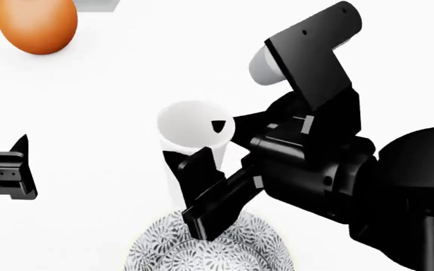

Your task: Place the cup inside the bowl on the dining table and move the bowl to any counter.

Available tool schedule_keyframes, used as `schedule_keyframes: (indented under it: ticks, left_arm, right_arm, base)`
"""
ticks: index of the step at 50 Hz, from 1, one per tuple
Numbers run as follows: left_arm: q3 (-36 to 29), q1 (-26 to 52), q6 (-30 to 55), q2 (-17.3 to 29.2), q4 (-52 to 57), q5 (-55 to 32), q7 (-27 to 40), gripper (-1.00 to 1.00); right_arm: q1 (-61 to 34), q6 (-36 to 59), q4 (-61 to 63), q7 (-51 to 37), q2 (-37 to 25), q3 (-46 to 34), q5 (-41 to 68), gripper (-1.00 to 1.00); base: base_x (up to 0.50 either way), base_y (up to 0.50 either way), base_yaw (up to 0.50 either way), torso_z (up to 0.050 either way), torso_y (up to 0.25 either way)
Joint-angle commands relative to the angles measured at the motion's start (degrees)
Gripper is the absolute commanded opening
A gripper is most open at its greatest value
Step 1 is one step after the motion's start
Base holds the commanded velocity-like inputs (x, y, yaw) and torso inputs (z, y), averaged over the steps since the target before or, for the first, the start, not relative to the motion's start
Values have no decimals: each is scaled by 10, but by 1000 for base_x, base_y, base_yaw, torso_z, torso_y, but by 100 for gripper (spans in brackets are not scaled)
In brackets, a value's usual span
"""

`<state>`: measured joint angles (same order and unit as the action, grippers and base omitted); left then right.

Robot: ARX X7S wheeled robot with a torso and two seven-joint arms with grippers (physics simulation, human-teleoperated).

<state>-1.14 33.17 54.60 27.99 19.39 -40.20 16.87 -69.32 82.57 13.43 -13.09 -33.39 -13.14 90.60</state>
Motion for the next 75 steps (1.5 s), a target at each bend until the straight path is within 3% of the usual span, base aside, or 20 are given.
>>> schedule_keyframes:
  ticks: [1, 25, 42, 43, 55, 61, 75]
  left_arm:
    - [0, -2, 2, 2, 9, -2, 4, 100]
    - [-5, -3, 4, 1, 13, -8, 8, 100]
    - [-7, -7, 2, 4, 13, -11, 6, 100]
    - [-7, -7, 2, 4, 13, -11, 6, 100]
    - [-10, -5, 6, 4, 16, -14, 10, 100]
    - [-12, -2, 5, 2, 15, -14, 10, 100]
    - [-17, 1, 2, 0, 11, -14, 10, 100]
  right_arm:
    - [14, 0, 88, -183, -81, 4, 249, -100]
    - [167, -4, 147, -140, -73, 19, 166, -100]
    - [167, -2, 155, -120, -70, -2, 136, -100]
    - [166, -2, 155, -120, -71, -3, 135, 100]
    - [166, -10, 157, -113, -81, -5, 127, 100]
    - [130, -23, 152, -143, -104, -9, 172, 100]
    - [151, -48, 108, -104, -160, 53, 138, 100]
  base:
    - [0, 0, 0, 0, 0]
    - [0, 0, 0, 0, 0]
    - [0, 0, 0, 0, 0]
    - [0, 0, 0, 0, 0]
    - [0, 0, 0, 0, 0]
    - [0, 0, 0, 0, 0]
    - [0, 0, 0, 0, 0]
